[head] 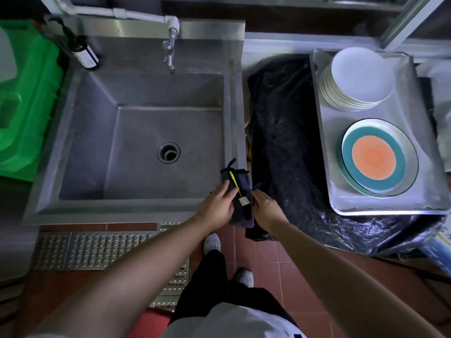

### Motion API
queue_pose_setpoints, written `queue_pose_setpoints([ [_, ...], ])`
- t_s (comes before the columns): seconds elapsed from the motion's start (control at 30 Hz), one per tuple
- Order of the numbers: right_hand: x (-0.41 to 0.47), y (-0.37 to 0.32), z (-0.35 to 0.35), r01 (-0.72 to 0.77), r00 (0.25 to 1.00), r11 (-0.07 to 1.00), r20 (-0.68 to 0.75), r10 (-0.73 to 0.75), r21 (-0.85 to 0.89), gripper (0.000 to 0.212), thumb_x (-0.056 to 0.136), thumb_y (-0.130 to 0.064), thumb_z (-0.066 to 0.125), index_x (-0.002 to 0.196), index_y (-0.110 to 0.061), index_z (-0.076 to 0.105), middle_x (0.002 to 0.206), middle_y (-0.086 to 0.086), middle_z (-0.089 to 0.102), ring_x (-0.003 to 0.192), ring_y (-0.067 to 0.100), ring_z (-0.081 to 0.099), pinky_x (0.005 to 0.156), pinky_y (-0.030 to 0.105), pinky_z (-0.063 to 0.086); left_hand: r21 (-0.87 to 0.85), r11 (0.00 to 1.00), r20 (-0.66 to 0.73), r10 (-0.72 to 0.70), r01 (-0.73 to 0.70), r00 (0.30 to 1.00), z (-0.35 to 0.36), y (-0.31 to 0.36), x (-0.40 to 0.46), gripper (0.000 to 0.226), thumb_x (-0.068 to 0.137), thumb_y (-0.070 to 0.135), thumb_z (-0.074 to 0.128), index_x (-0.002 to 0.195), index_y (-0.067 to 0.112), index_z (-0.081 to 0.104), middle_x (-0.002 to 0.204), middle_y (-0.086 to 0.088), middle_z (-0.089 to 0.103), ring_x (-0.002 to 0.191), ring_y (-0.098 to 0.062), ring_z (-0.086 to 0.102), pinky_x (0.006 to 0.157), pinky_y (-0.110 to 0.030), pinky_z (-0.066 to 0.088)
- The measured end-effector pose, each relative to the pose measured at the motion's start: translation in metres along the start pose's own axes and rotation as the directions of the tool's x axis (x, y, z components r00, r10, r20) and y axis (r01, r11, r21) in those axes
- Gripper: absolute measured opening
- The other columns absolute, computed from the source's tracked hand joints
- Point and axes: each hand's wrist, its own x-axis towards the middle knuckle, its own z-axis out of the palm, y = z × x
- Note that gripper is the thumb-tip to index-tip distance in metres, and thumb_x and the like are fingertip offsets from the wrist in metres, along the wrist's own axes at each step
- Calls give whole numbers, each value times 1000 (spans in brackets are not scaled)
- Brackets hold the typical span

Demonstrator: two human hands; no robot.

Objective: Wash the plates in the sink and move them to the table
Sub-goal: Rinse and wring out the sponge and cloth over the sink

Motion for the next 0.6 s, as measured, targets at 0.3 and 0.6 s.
queue_pose_setpoints([
  [0.3, 33, -25, -9, -172, 984, 957, 95, 153, 233, 49, 104, -6, 35, 150, -17, 48, 140, 13, 58, 119, 26, 59, 85, 21, 42, -83, 995, 8, 47, -46, 999, -4, 9, 15, 66, 93, 7, 47, 158, 12, 34, 167, -15, 24, 142, -40, 43, 102, -53, 50],
  [0.6, 37, -20, -19, -242, 967, 937, 136, 214, 253, 46, 103, -6, 39, 143, -17, 57, 137, 7, 62, 121, 21, 59, 90, 18, 42, 179, 959, 64, 211, -219, 976, 2, -7, 16, 71, 85, 26, 37, 154, 9, 42, 162, -13, 37, 145, -40, 38, 114, -50, 41],
])
